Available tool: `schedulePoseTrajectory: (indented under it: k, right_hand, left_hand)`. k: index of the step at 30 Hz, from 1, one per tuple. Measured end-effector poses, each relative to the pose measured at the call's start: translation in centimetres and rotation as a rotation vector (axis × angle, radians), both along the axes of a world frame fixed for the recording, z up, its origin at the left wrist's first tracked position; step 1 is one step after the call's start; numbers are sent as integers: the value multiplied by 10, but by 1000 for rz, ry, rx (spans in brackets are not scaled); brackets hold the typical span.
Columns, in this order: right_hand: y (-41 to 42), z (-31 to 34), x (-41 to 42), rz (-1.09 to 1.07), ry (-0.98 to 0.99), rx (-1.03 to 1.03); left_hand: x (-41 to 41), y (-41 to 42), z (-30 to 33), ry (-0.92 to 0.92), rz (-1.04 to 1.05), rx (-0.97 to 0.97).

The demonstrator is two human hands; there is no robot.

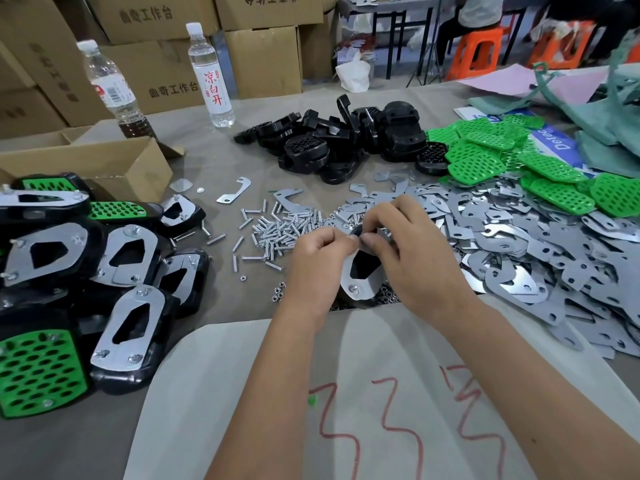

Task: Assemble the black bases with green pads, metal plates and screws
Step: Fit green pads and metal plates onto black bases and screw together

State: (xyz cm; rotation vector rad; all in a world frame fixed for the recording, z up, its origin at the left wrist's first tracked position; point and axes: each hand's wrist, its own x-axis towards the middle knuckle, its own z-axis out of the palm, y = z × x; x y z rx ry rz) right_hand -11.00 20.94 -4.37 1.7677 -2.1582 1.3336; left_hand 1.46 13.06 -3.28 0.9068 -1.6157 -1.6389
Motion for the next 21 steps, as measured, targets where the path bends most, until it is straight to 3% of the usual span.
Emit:
schedulePoseTrajectory:
  k: [9,21]
  right_hand:
    - [-1,1,-1,-4,168,72]
    - [-4,4,2,10,236,151]
  left_hand:
    - [4,-3,3,-35,12,-67]
    - [8,-7,3,-165,52,-170]
